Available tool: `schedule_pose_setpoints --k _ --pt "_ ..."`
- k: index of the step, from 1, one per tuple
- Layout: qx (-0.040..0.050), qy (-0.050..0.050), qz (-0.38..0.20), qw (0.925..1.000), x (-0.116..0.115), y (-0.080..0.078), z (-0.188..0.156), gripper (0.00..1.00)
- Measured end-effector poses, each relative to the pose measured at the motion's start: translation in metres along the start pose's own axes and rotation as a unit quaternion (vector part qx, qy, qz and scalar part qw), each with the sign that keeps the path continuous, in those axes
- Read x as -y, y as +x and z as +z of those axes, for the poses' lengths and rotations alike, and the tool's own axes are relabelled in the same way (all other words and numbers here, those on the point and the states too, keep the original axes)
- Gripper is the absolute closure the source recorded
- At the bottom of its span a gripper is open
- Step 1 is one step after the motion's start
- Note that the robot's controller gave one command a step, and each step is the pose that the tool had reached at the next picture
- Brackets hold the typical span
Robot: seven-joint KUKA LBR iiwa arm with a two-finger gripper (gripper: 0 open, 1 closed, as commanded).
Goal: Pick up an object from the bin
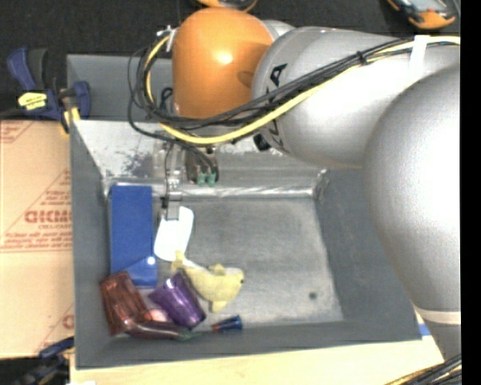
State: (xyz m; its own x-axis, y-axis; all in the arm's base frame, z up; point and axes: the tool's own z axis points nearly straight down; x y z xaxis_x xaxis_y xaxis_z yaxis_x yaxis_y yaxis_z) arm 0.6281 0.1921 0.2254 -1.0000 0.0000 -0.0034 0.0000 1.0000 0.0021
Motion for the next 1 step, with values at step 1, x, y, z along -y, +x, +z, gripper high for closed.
schedule_pose_setpoints --k 1 --pt "-0.0037 0.001 0.008 1.0 0.0128 0.0331 -0.0434 0.0"
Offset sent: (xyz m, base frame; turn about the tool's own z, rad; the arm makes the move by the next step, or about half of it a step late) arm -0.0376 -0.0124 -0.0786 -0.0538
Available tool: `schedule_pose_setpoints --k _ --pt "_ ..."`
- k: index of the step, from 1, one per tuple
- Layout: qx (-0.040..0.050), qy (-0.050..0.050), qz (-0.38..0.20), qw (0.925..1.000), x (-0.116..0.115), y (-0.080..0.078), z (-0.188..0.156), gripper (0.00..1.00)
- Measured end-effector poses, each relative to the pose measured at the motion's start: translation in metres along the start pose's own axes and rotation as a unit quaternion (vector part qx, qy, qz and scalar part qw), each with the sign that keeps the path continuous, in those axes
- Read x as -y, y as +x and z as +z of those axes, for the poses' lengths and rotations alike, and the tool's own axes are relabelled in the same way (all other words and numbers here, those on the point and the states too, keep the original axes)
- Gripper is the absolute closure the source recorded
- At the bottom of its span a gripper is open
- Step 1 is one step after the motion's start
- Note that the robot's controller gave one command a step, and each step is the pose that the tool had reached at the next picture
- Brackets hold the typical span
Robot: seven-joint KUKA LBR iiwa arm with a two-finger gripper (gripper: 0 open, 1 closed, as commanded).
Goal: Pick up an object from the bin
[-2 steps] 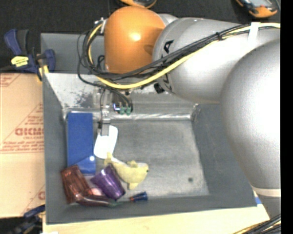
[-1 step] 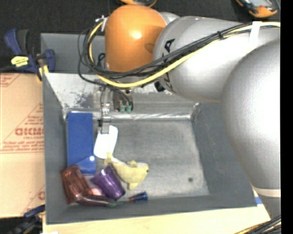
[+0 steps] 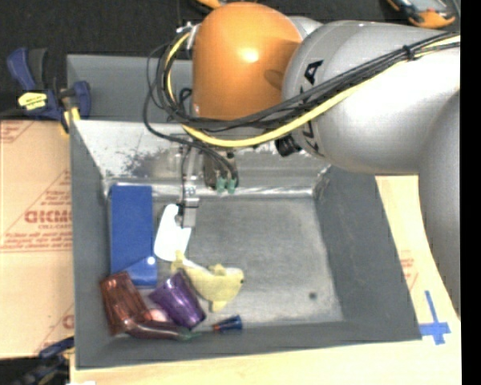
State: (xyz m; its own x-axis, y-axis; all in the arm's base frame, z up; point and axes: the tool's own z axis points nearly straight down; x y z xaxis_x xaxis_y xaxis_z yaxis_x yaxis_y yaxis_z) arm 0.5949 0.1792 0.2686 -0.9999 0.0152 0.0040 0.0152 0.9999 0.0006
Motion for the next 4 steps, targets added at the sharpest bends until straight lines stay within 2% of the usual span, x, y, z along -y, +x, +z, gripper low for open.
schedule_pose_setpoints --k 1,2,3,4 --pt "0.0073 -0.002 -0.011 0.9999 0.001 0.002 0.029 0.0" --pt "0.0078 -0.002 -0.012 0.9999 0.016 0.028 0.1 0.0" --pt "0.0061 -0.002 0.014 0.9999 -0.016 0.051 0.028 0.0" --pt "0.0064 -0.001 0.001 1.0 0.043 0.026 0.042 0.0"
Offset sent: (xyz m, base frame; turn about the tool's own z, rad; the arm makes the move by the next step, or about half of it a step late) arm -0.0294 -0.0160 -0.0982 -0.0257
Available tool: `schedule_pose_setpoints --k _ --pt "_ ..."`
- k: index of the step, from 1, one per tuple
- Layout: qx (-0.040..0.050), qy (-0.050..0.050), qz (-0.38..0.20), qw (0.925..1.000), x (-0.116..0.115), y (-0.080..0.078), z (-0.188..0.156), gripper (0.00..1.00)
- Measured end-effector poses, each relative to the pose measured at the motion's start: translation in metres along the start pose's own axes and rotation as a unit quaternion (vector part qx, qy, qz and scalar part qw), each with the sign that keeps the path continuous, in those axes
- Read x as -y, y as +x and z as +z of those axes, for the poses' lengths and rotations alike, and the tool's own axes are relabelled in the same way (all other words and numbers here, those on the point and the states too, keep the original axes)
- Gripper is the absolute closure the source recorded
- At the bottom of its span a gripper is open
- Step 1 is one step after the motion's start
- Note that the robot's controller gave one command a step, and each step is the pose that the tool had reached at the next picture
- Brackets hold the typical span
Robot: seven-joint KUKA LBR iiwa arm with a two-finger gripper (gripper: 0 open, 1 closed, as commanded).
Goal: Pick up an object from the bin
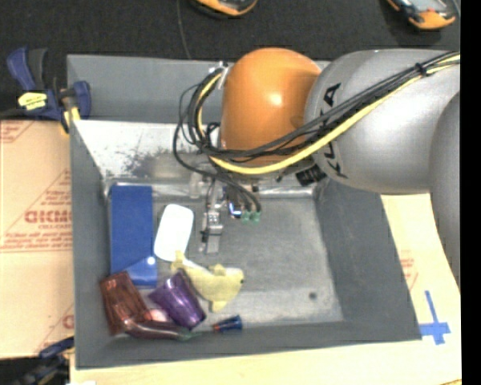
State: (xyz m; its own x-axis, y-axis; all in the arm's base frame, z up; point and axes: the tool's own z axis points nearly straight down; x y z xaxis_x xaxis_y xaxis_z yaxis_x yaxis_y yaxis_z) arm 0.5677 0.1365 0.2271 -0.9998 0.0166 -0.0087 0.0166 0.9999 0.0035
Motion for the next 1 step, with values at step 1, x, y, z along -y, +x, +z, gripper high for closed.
schedule_pose_setpoints --k 1 --pt "0.0045 -0.003 -0.027 0.9996 -0.0146 0.0588 0.0138 0.0"
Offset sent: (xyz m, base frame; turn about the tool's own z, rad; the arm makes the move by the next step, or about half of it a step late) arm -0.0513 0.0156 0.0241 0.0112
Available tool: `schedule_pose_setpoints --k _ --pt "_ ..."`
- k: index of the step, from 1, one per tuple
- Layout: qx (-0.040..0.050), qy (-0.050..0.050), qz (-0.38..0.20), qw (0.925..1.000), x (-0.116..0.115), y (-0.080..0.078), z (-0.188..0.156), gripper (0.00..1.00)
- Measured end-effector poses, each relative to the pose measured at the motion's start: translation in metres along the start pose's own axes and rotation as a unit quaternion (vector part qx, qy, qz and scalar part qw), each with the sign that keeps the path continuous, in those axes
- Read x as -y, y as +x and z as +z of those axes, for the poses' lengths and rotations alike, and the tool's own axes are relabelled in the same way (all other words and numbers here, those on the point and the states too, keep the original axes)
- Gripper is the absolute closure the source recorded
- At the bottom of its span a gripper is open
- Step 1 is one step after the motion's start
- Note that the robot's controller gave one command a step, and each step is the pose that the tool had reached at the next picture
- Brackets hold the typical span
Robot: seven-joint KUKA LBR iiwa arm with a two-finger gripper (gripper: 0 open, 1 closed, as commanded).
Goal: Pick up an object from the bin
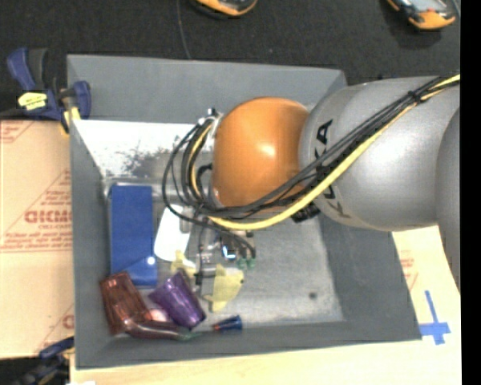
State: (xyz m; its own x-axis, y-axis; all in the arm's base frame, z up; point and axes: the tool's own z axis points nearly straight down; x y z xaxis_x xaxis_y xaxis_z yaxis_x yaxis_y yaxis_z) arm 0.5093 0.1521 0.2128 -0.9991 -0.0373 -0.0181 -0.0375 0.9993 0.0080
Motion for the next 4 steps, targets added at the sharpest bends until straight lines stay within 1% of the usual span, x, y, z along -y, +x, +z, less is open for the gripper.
schedule_pose_setpoints --k 1,2,3,4 --pt "-0.0015 0.002 0.024 0.9997 -0.003 0.0 -0.03 0.0" --pt "-0.0012 0.002 -0.013 0.9999 0.064 0.011 -0.012 0.0" --pt "0.0086 0.0 0.025 0.9997 0.15 0.001 -0.052 0.0" --pt "0.0037 0.001 0.0 1.0 0.117 0.009 0.008 0.0"
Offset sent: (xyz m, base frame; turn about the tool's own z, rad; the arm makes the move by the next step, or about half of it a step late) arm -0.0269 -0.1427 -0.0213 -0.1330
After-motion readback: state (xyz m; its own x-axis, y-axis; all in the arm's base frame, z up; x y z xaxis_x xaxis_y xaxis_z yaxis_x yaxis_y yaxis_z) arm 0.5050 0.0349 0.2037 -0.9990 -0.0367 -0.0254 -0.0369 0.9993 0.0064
